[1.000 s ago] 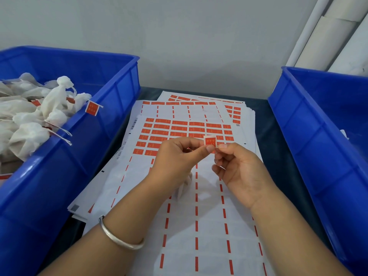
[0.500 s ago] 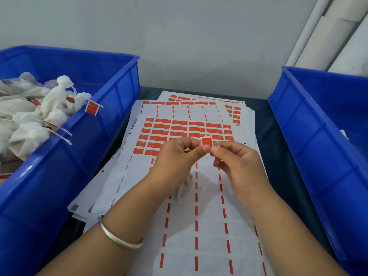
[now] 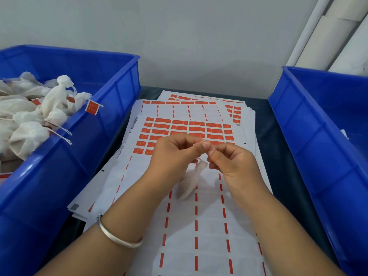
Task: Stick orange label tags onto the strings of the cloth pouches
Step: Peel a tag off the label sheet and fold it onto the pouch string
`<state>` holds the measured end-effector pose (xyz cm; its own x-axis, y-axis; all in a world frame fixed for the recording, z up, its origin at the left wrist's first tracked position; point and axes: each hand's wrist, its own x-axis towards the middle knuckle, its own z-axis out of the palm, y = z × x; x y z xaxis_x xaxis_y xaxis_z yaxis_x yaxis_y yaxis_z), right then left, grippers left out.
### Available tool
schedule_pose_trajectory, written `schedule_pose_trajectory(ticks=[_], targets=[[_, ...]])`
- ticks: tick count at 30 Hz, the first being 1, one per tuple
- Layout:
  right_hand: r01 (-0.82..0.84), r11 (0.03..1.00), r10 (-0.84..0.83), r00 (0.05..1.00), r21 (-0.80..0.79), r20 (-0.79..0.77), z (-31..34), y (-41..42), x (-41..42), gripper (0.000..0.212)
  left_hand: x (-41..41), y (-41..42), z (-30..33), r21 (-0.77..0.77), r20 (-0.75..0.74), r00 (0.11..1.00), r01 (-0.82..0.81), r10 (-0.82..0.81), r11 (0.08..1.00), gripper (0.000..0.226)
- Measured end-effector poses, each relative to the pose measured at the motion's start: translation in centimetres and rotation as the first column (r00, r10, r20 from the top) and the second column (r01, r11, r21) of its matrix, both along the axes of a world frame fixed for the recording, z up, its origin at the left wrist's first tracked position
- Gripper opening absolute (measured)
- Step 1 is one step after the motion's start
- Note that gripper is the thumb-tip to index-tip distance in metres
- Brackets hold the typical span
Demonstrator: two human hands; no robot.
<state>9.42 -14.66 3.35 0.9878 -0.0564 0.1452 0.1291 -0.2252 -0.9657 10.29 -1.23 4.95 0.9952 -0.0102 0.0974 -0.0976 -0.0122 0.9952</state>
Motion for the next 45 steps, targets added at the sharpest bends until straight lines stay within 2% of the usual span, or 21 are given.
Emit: schedule_pose_trajectory(ticks=[5, 11, 14, 16, 18, 22, 25, 29, 36, 42, 45], targets=[[-0.006, 1.000, 0.006, 1.000, 0.010, -0.008, -0.2, 0.0, 0.3, 0.017, 0.1, 0.0, 0.2, -0.018, 0.004, 1.000, 0.017, -0.017, 1.000, 0.003], [0.037, 0.998, -0.036, 0.999, 0.058, -0.021, -0.4, -0.1, 0.2, 0.018, 0.1, 0.1, 0.0, -0.023, -0.025, 0.999, 0.026, -0.026, 0.999, 0.014], [0.110, 0.985, -0.104, 0.993, 0.134, -0.055, -0.4, -0.4, 0.4, 0.016, 0.3, 0.1, 0.2, -0.022, -0.030, 0.998, 0.052, -0.053, 0.998, 0.028], [0.146, 0.969, -0.133, 0.988, 0.200, -0.076, -0.5, -0.6, 0.6, 0.017, 0.3, 0.1, 0.0, 0.050, -0.045, 0.996, 0.085, -0.083, 0.995, 0.030], [0.169, 0.951, -0.150, 0.985, 0.259, -0.089, -0.6, -0.8, 0.8, 0.019, 0.2, -0.1, -0.3, 0.189, -0.070, 0.989, 0.141, -0.130, 0.972, 0.018], [0.186, 0.908, -0.152, 0.981, 0.375, -0.118, -0.9, -1.2, 1.2, 0.025, 0.3, -0.4, -1.4, 0.572, -0.006, 0.990, 0.117, -0.138, 0.812, 0.016], [0.250, 0.892, -0.211, 0.967, 0.376, -0.143, -1.6, -1.4, 1.4, 0.019, 0.6, -0.3, -2.0, 0.676, 0.054, 0.990, 0.060, -0.129, 0.734, 0.016], [0.311, 0.911, -0.282, 0.949, 0.272, -0.141, -2.6, -1.4, 1.4, 0.016, 0.8, -0.4, -2.3, 0.634, 0.100, 0.992, 0.000, -0.082, 0.774, 0.012], [0.273, 0.945, -0.260, 0.961, 0.177, -0.093, -2.9, -0.8, 0.9, 0.024, 0.9, -0.6, -2.5, 0.423, 0.150, 0.980, -0.180, 0.128, 0.888, 0.007], [0.169, 0.983, -0.166, 0.985, 0.067, -0.036, -3.0, -0.4, 0.8, 0.008, 1.3, -0.3, -2.2, 0.269, 0.101, 0.943, -0.334, 0.318, 0.903, 0.011], [0.120, 0.993, -0.119, 0.992, 0.009, -0.033, -3.1, -0.1, 0.8, 0.011, 1.4, -0.2, -1.6, 0.275, 0.110, 0.921, -0.389, 0.373, 0.879, 0.005]])
